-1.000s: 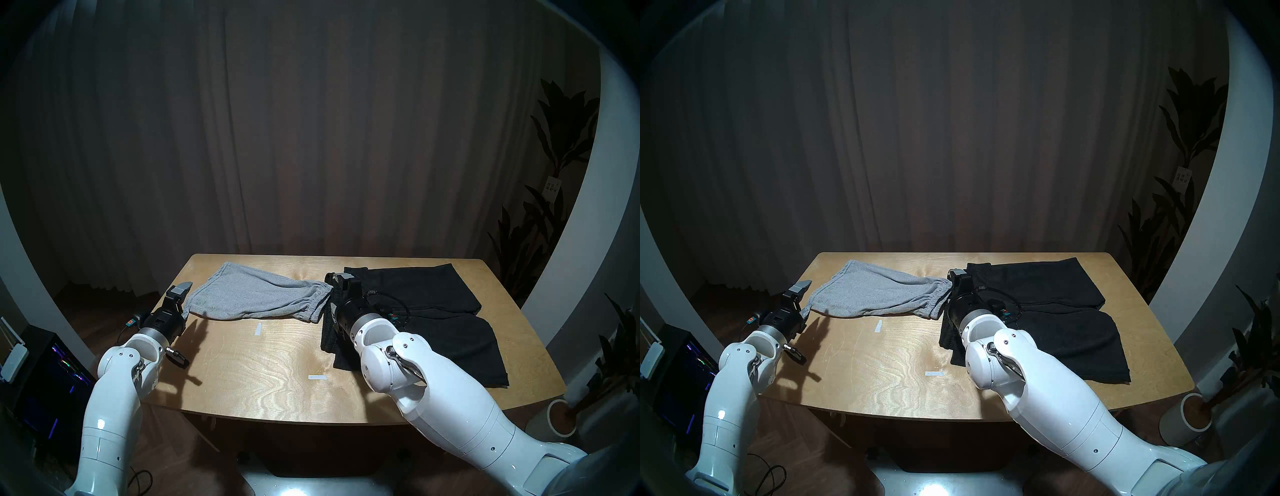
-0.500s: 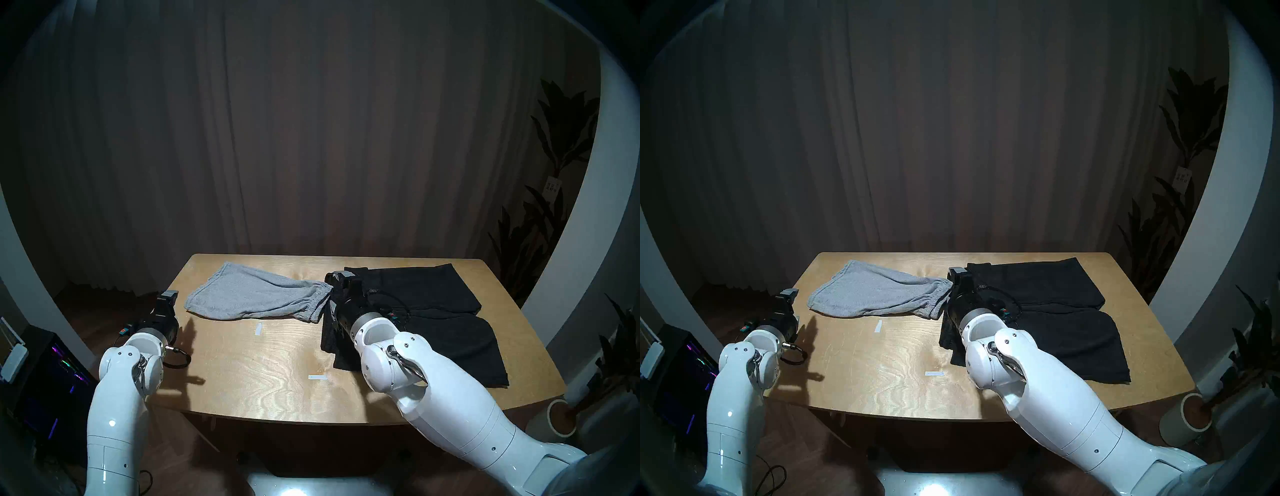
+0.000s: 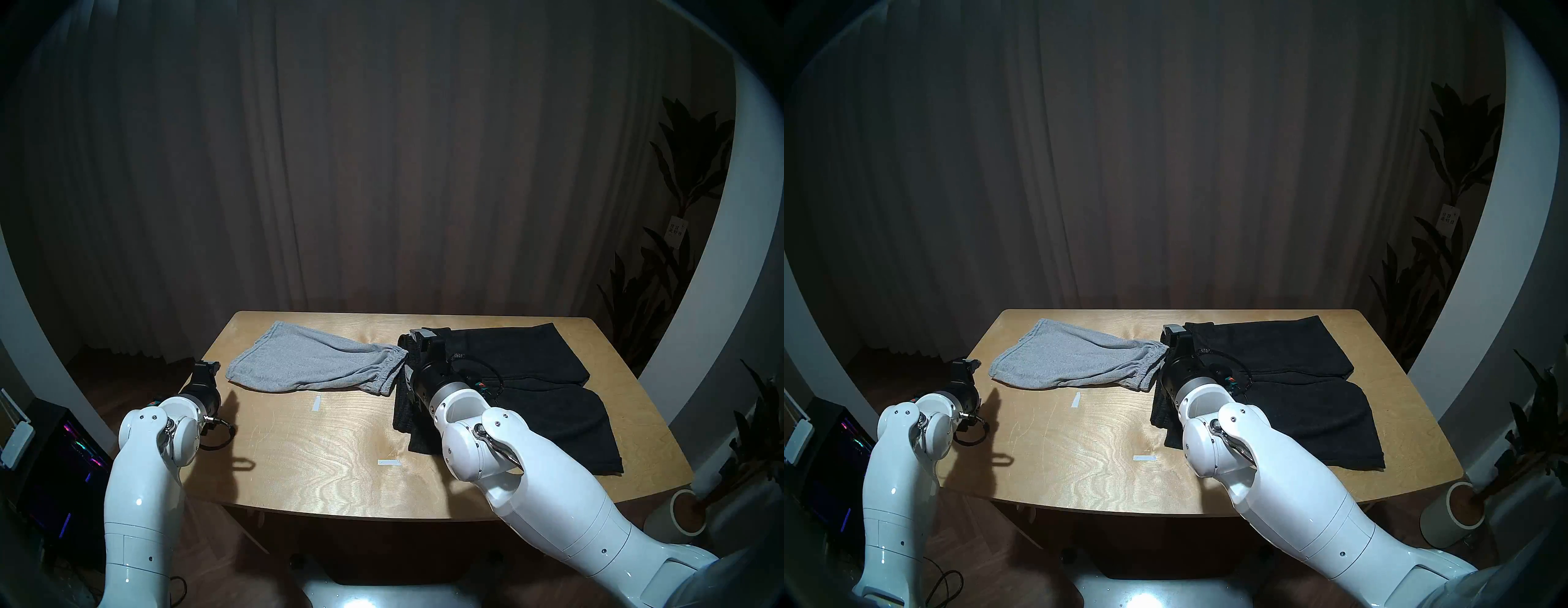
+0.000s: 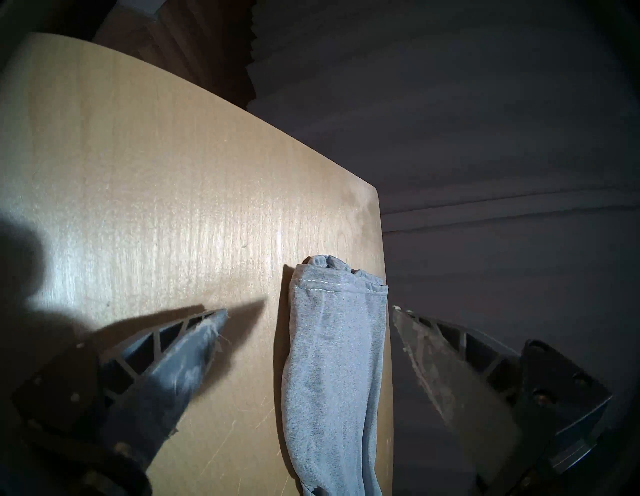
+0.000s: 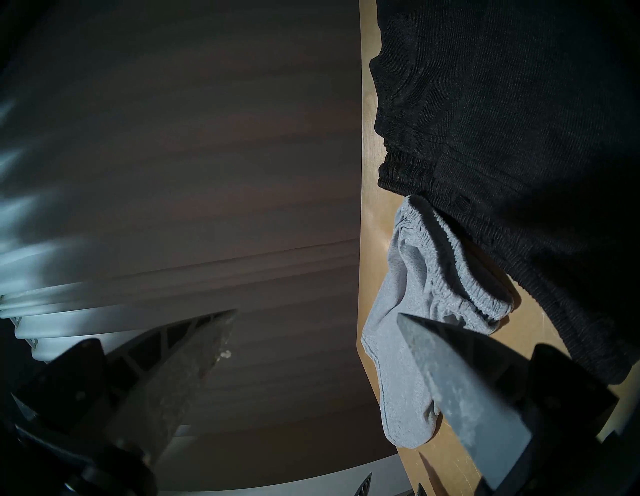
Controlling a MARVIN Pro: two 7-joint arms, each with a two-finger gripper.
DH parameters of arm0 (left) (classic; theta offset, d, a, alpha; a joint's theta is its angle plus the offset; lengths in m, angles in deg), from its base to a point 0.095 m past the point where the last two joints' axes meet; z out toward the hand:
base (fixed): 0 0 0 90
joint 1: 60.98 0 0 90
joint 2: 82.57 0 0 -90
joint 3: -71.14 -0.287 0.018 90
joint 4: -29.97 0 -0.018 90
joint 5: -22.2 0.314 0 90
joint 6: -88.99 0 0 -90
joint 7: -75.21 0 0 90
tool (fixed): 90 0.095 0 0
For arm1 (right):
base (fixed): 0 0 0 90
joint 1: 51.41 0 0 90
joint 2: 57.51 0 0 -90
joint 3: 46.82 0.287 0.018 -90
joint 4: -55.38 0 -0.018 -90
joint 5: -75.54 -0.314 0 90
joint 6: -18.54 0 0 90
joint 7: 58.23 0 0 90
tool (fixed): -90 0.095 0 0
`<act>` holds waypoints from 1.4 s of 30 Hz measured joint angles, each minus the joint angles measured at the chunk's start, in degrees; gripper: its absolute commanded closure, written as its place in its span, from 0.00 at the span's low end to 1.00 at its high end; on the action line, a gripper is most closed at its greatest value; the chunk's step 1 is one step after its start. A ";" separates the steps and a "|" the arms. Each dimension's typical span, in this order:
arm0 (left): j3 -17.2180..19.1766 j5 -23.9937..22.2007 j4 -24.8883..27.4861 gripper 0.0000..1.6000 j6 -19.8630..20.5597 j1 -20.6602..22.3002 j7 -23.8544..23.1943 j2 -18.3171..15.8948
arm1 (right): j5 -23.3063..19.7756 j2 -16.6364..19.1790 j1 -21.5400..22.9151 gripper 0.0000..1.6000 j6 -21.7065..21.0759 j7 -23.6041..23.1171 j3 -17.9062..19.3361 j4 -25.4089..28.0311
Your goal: Fold pants twice and stack them
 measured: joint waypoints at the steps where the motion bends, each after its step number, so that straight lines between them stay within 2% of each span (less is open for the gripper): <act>1: -0.04 -0.01 0.09 0.00 0.13 0.12 0.34 -0.10 | 0.00 -0.02 0.02 0.00 -0.09 -0.04 -0.04 -0.07; 5: 0.15 -0.63 0.05 0.00 0.55 0.44 0.35 -0.15 | 0.05 -0.10 0.07 0.00 -0.47 -0.13 -0.31 -0.35; 10: 1.21 -2.27 -2.32 0.00 1.50 0.74 -4.56 0.60 | 0.13 -0.15 0.17 0.00 -1.05 -0.22 -0.69 -0.66; 15: 1.10 -2.59 -4.97 0.00 1.86 1.29 -5.80 0.79 | 0.29 -0.16 0.21 0.00 -1.20 -0.28 -0.81 -0.73; 25: -1.10 -1.19 -9.26 0.00 2.37 4.21 -6.44 -0.04 | 0.56 -0.10 0.16 0.00 -1.26 -0.46 -0.47 -0.59; 35: -3.62 -1.67 -15.89 0.00 7.70 9.19 -8.88 -2.54 | 0.70 0.03 -0.05 0.00 -1.26 -0.45 -0.03 -0.28; 42: -6.69 -0.60 -21.60 0.00 9.79 13.97 -10.55 -4.45 | 0.76 0.14 -0.10 0.00 -1.25 -0.40 0.34 -0.20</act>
